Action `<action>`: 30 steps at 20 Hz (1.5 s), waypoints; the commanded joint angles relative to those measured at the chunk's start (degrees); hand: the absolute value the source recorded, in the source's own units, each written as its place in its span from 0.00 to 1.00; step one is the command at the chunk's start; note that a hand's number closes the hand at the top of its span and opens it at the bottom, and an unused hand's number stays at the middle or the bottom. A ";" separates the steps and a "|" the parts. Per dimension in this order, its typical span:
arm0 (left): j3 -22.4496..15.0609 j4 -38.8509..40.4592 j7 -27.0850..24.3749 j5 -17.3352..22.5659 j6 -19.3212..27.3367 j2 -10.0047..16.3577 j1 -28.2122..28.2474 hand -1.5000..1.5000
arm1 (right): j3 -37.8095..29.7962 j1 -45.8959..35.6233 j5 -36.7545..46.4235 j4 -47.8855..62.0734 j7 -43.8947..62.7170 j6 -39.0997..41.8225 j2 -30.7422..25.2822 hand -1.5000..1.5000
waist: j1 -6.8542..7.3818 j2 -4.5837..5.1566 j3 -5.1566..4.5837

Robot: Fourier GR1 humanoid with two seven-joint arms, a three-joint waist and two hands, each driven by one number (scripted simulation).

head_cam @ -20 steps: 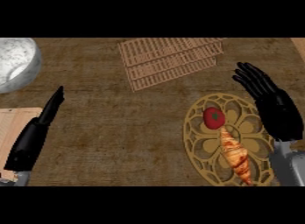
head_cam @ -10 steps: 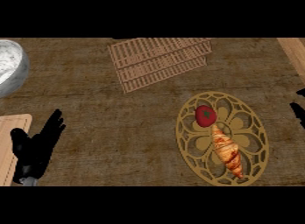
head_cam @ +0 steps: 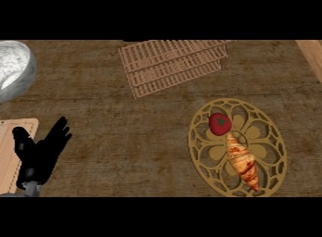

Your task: Pick the croissant from the placemat and place it in the tiered shelf

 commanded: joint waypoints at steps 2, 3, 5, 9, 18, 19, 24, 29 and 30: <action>-0.85 2.67 0.48 -2.23 0.77 -2.50 -2.91 0.50 | 1.89 2.81 -0.18 -12.78 11.90 5.48 -1.77 0.00 | 0.61 0.12 -0.02; 0.00 2.35 2.13 -1.31 -0.53 -1.28 -4.07 0.50 | 1.67 -0.80 -1.72 -11.12 15.09 7.98 -4.06 0.00 | 1.17 0.23 -0.02; -0.28 3.25 0.08 -1.50 -0.25 -2.52 -2.33 0.50 | 5.53 3.82 0.71 -24.11 24.62 6.21 -2.58 0.00 | 0.33 0.00 -0.14; 1.16 4.93 1.12 -1.61 -1.57 -2.24 -5.35 0.50 | 11.94 0.29 8.35 -26.87 36.79 5.28 -0.21 0.00 | 1.34 0.31 -0.05; 1.02 4.29 -0.68 -2.92 -3.47 -2.53 -2.55 0.50 | 35.51 -17.05 30.96 -20.45 59.66 5.24 10.35 0.00 | 2.78 0.40 -0.04; 1.20 3.09 0.71 -2.79 -2.80 -3.17 -2.60 0.50 | 36.11 -17.82 33.01 -16.02 57.17 4.18 12.53 0.00 | 2.49 0.35 0.03; 2.71 1.16 2.32 -3.27 -3.62 -2.21 -2.19 0.50 | 37.65 -20.73 33.71 -12.29 62.63 9.79 17.08 0.00 | 2.07 0.23 0.05; 4.53 3.06 0.81 -4.11 -4.45 -2.71 -2.64 0.50 | 41.10 -21.29 38.98 -8.34 63.02 11.45 20.51 0.00 | 1.81 0.22 0.05; 1.55 0.99 4.02 -5.54 -0.65 -5.97 -3.95 0.50 | 42.76 -19.10 41.31 -6.82 62.71 9.12 20.70 0.00 | 1.67 0.20 0.07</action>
